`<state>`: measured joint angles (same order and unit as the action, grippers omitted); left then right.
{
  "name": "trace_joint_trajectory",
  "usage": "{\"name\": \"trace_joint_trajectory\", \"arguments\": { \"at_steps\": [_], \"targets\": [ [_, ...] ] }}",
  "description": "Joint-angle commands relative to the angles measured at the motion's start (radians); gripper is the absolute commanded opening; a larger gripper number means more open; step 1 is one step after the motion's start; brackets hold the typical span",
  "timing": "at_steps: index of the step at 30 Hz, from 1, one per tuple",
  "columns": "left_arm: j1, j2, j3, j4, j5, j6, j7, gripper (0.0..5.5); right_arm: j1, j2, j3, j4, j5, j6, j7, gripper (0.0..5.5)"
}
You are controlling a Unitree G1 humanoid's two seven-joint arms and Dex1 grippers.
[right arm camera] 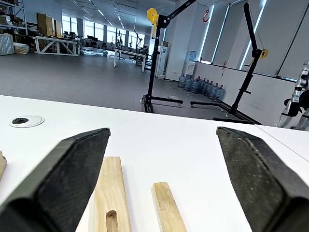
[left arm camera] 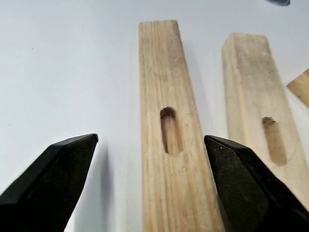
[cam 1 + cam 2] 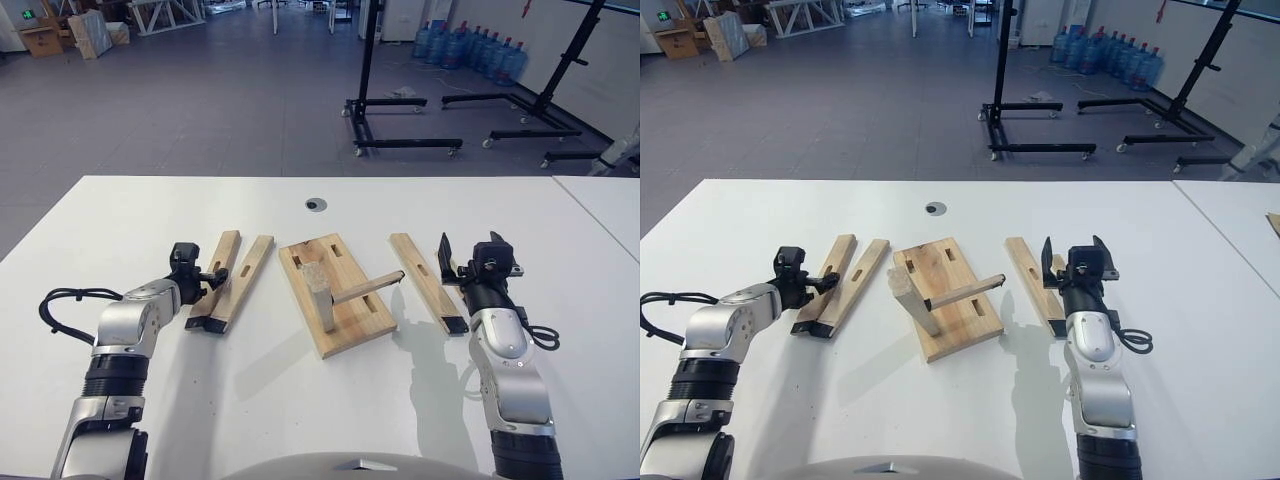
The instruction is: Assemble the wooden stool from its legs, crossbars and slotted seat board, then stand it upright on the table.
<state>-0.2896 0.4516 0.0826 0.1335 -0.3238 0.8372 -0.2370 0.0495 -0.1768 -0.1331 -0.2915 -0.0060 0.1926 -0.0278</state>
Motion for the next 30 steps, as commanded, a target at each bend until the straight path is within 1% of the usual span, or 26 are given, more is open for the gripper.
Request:
{"name": "trace_joint_trajectory", "arguments": {
  "at_steps": [1, 2, 6, 11, 12, 15, 18, 20, 21, 23, 24, 25, 27, 30],
  "targets": [
    [-0.020, 0.020, -0.017, 0.041, 0.042, 0.021, -0.011, 3.74, 0.010, 0.012, 0.002, -0.021, -0.009, 0.012, -0.003, 4.08],
    [-0.018, 0.020, -0.022, 0.044, 0.046, 0.024, -0.022, 3.52, 0.009, 0.012, 0.003, -0.022, -0.009, 0.013, -0.004, 4.08],
    [-0.010, 0.018, -0.019, 0.038, 0.045, 0.054, -0.049, 3.01, 0.008, 0.017, 0.007, -0.023, -0.013, 0.013, -0.002, 4.08],
    [-0.016, 0.026, -0.022, 0.037, 0.052, 0.069, -0.077, 2.17, 0.005, 0.022, 0.010, -0.020, -0.022, 0.013, -0.004, 4.08],
    [-0.015, 0.025, -0.023, 0.033, 0.054, 0.071, -0.082, 2.08, 0.004, 0.022, 0.009, -0.019, -0.022, 0.013, -0.004, 4.08],
    [-0.010, 0.014, -0.017, 0.009, 0.060, 0.057, -0.084, 2.02, 0.001, 0.022, 0.008, -0.017, -0.021, 0.013, -0.001, 4.08],
    [-0.057, -0.023, 0.065, -0.054, 0.083, -0.088, 0.008, 2.02, -0.055, -0.006, -0.015, -0.028, 0.016, 0.060, 0.031, 4.08],
    [-0.124, -0.024, 0.086, -0.141, 0.125, -0.194, 0.069, 2.02, -0.152, -0.047, -0.048, -0.061, 0.096, 0.151, 0.089, 4.08],
    [-0.162, -0.021, 0.078, -0.197, 0.140, -0.236, 0.075, 2.02, -0.219, -0.066, -0.064, -0.090, 0.172, 0.214, 0.132, 4.08],
    [-0.226, -0.016, 0.040, -0.302, 0.148, -0.290, 0.041, 2.02, -0.366, -0.071, -0.115, -0.156, 0.421, 0.382, 0.198, 4.08],
    [-0.247, -0.014, 0.011, -0.350, 0.144, -0.308, 0.007, 2.02, -0.432, -0.062, -0.150, -0.186, 0.583, 0.469, 0.204, 4.08],
    [-0.253, -0.003, -0.030, -0.397, 0.132, -0.317, -0.049, 2.02, -0.486, -0.049, -0.183, -0.204, 0.749, 0.541, 0.190, 4.08],
    [-0.247, 0.011, -0.088, -0.460, 0.115, -0.341, -0.135, 2.02, -0.542, -0.024, -0.226, -0.211, 1.026, 0.618, 0.125, 4.08],
    [-0.225, -0.003, -0.127, -0.504, 0.104, -0.372, -0.199, 2.02, -0.556, 0.016, -0.248, -0.176, 1.330, 0.623, -0.027, 4.08]
  ]
}}
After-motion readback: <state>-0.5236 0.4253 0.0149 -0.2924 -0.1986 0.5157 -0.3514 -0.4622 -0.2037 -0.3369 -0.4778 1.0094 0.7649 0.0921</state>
